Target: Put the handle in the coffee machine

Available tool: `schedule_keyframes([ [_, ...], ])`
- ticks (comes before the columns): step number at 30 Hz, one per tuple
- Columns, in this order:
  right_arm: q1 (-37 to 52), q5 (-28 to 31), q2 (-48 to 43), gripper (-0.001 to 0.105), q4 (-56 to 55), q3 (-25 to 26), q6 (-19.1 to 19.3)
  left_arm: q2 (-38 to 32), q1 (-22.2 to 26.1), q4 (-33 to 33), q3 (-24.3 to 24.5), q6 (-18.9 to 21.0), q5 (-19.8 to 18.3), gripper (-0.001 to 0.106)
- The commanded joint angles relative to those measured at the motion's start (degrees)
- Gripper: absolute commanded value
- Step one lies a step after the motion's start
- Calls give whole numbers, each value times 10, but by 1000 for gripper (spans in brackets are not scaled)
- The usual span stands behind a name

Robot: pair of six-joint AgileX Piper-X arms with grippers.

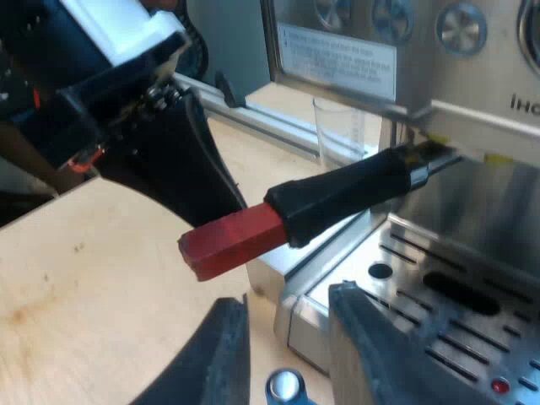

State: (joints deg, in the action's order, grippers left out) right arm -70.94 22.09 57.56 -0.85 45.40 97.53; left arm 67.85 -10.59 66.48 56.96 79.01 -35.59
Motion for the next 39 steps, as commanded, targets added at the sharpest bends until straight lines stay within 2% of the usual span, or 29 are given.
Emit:
schedule_keyframes([
  [1, -1, -4, -3, 27, -22, 1, 0, -6, -47, -3, -1, 26, -61, 0],
  [5, -1, -4, -3, 27, -46, 1, -4, -6, -85, -18, -1, 32, -53, 0],
  [10, -1, -4, -3, 27, -50, 1, -48, -6, -132, -47, -1, 33, -53, 0],
  [16, -1, -4, -3, 27, -50, 1, -61, -6, -164, -78, -1, 34, -56, 0],
  [22, -1, -4, -3, 27, -50, 1, -61, -6, -165, -121, -1, 34, -105, 0],
  [26, -1, -4, -3, 27, -50, 1, -61, -6, -165, -158, -1, 34, -108, 0],
  [31, -1, -4, -3, 27, -50, 1, -61, -6, -165, -193, -1, 34, -178, 0],
  [38, -1, -3, -3, 27, -50, 1, -61, -6, -165, -201, -1, 34, -175, 0],
  [39, -1, -3, -3, 27, -50, 1, -61, -6, -165, -201, -1, 41, -154, 0],
])
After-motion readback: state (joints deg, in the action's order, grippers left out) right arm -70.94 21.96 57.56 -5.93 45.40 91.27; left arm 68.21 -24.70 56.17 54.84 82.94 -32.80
